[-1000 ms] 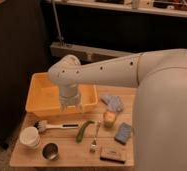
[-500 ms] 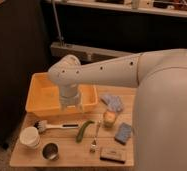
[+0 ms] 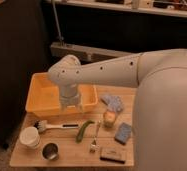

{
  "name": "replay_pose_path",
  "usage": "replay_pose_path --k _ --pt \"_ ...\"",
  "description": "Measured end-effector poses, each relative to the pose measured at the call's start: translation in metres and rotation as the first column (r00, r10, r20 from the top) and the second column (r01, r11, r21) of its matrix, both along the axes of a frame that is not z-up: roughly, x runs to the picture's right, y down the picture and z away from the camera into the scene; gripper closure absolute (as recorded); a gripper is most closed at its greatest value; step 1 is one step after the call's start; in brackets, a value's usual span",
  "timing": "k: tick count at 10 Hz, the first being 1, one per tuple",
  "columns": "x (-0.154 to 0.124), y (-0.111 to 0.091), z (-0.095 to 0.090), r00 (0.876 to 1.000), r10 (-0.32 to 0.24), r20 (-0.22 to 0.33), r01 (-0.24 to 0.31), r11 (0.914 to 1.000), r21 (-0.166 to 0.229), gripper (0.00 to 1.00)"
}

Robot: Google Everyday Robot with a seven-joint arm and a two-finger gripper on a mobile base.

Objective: Place eraser in tray

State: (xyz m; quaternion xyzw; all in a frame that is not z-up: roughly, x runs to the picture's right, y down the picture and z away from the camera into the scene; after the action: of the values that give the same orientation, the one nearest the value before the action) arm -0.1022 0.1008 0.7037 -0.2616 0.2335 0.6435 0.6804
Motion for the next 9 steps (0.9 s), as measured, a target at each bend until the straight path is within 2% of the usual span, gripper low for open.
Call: replay_pose_path --k 3,5,7,8,9 --pt "0.002 0.0 0.0 1.0 0.007 -0.002 -0.007 1.0 -0.004 0.35" --pt "0.014 0.003 0.001 0.997 0.075 -0.028 -0.076 0.997 -0.014 0.35" --pt "0.042 0.016 -0.003 0.984 0.169 -0.061 -0.171 0.9847 -0.033 0.35" --pt "0.064 0.025 -0.007 0.973 0.214 -0.086 -0.218 0.9749 -0.044 0.35" --pt "0.088 0.035 -0.013 0.958 0.263 -0.115 -0.27 0.9615 -0.052 0.35"
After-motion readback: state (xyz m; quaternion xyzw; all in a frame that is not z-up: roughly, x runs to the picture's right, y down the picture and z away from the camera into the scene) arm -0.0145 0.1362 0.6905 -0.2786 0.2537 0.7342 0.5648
